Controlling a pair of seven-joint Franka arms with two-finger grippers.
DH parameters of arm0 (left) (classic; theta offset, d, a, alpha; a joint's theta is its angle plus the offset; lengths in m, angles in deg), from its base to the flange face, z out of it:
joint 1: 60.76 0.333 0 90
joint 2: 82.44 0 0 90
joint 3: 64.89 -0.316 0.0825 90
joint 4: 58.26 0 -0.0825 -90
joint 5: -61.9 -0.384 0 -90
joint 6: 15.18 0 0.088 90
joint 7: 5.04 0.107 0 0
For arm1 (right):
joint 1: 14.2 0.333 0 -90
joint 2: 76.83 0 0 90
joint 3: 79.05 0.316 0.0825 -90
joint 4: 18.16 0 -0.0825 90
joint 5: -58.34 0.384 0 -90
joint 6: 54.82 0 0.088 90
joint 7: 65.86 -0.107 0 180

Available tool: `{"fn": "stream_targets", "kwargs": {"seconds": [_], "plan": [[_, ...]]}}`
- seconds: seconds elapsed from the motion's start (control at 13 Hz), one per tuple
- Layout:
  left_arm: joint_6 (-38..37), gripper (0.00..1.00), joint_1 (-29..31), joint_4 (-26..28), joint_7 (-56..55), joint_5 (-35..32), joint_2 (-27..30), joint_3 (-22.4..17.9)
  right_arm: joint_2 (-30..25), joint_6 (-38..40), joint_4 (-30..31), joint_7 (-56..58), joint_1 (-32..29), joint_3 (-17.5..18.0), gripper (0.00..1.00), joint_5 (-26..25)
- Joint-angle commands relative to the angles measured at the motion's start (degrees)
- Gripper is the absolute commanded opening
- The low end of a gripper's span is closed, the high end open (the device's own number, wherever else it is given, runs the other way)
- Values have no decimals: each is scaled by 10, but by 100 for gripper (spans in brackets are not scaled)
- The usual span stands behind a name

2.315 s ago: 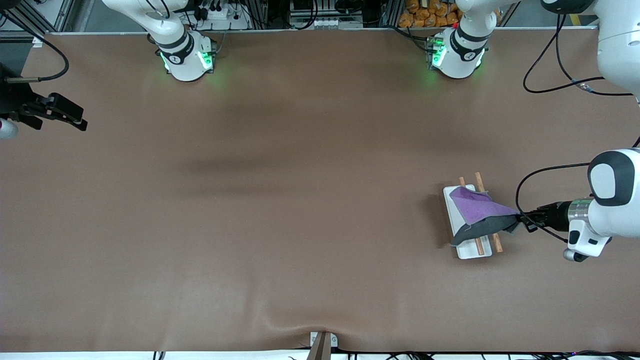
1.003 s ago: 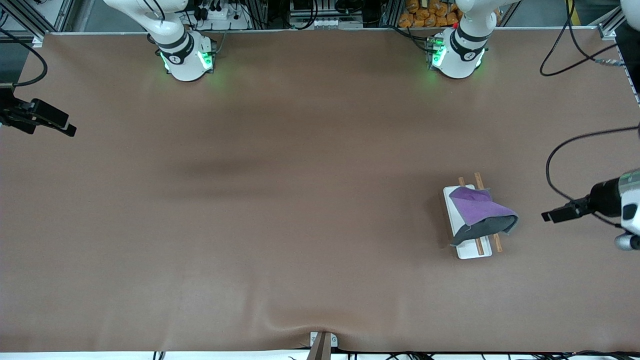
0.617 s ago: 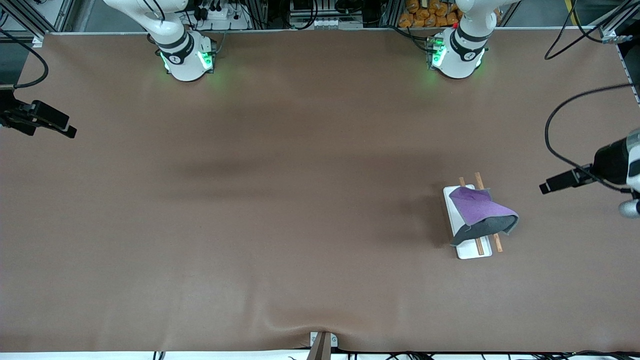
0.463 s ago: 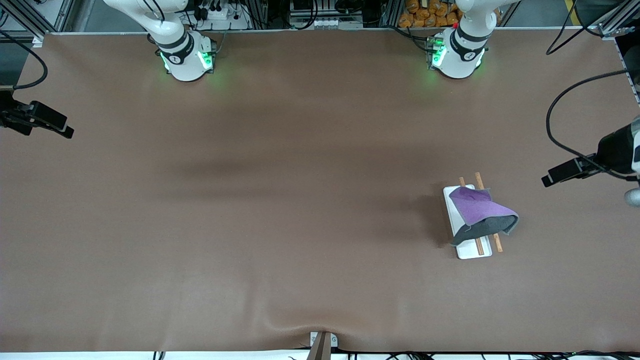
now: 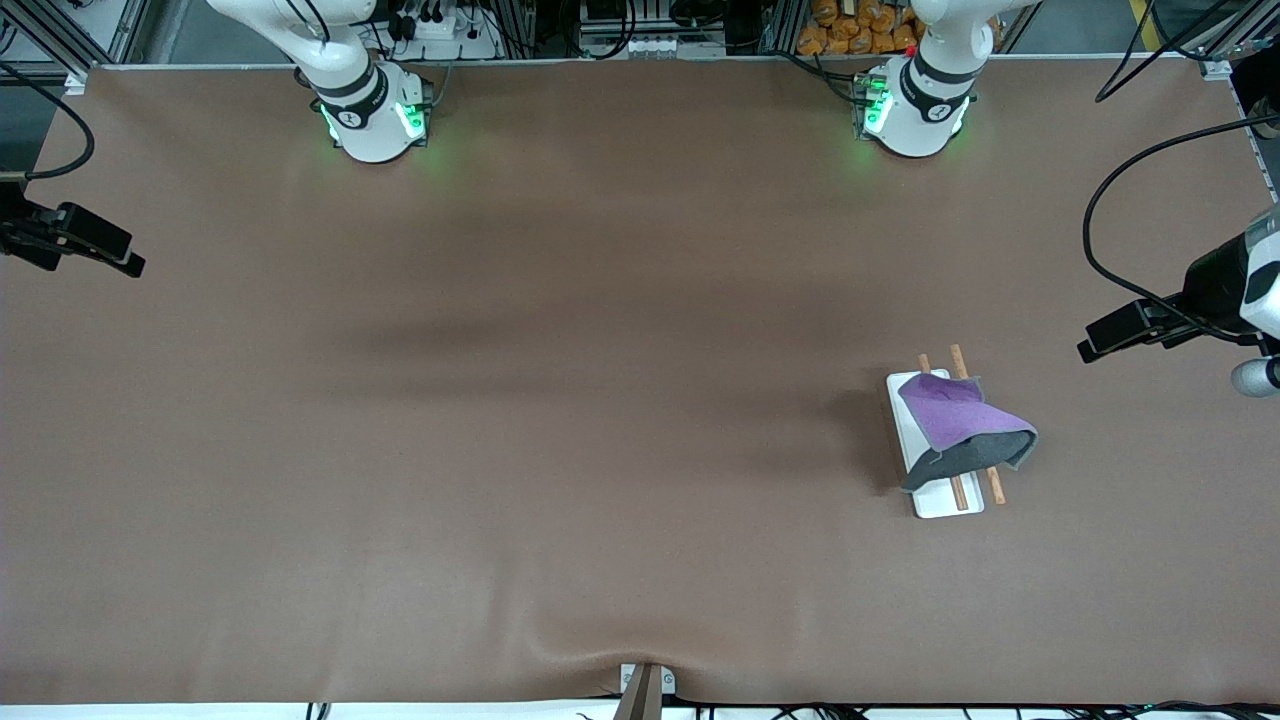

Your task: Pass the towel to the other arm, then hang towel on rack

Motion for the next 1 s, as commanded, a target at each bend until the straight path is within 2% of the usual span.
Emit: {"fn": "stream_targets", "kwargs": {"seconds": [0.0, 0.93], "plan": [[-9, 100, 3, 11, 7, -13, 14, 4, 0, -3, 0, -2, -7, 5, 100, -6], [-13, 100, 2, 10, 2, -25, 14, 13, -2, -2, -5, 2, -8, 4, 100, -6]]}}
